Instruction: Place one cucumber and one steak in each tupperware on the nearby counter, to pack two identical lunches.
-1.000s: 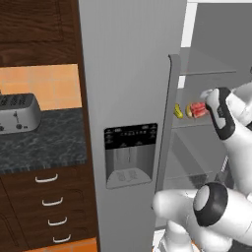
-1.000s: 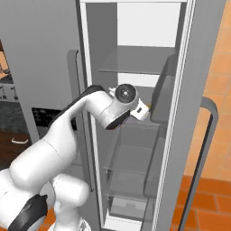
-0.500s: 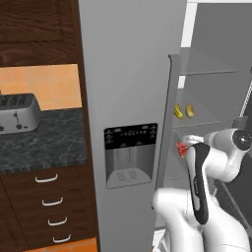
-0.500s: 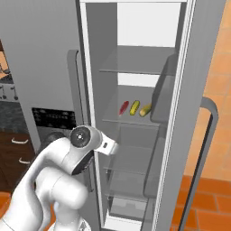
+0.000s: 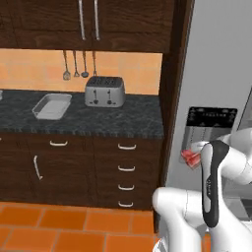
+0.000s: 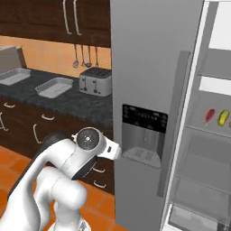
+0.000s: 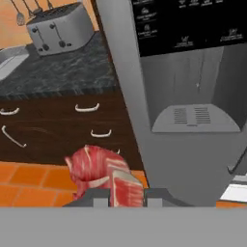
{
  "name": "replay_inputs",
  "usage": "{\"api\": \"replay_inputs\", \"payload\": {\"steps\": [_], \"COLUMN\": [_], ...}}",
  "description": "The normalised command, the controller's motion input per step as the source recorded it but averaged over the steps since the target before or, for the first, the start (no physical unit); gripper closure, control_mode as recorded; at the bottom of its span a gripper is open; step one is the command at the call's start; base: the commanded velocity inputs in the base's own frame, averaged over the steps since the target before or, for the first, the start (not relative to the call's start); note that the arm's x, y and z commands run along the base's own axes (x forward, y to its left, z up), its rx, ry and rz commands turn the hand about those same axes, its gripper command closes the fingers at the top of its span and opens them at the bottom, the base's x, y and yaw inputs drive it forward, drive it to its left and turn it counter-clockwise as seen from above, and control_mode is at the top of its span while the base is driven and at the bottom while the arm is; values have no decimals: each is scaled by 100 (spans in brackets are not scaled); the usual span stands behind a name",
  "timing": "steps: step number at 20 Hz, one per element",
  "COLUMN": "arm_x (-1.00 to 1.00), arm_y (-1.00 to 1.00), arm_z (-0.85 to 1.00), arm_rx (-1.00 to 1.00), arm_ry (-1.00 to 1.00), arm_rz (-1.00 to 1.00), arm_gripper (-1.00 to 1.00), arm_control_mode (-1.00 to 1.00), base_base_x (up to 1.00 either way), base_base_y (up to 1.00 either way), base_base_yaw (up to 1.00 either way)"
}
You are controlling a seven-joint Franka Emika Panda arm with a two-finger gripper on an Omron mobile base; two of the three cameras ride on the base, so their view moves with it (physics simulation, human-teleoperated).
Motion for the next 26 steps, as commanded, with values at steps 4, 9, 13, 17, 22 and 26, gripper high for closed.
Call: {"api": "replay_inputs", "payload": {"steps": [4, 9, 13, 17, 22, 26], "arm_x": [0, 0, 0, 0, 0, 75], "arm_y": [0, 0, 0, 0, 0, 16], "arm_z": [0, 0, 0, 0, 0, -18], "arm_rx": [0, 0, 0, 0, 0, -1], "arm_ry": [0, 0, 0, 0, 0, -2], "arm_rz": [0, 0, 0, 0, 0, -24], "arm_gripper": [100, 100, 100, 100, 100, 100], "arm_control_mode": [100, 100, 100, 100, 100, -100], "base_base_x": [56, 100, 100, 100, 100, 25], "base_base_y": [100, 100, 100, 100, 97, 21], "base_base_yaw": [21, 6, 1, -2, -24, -8]}}
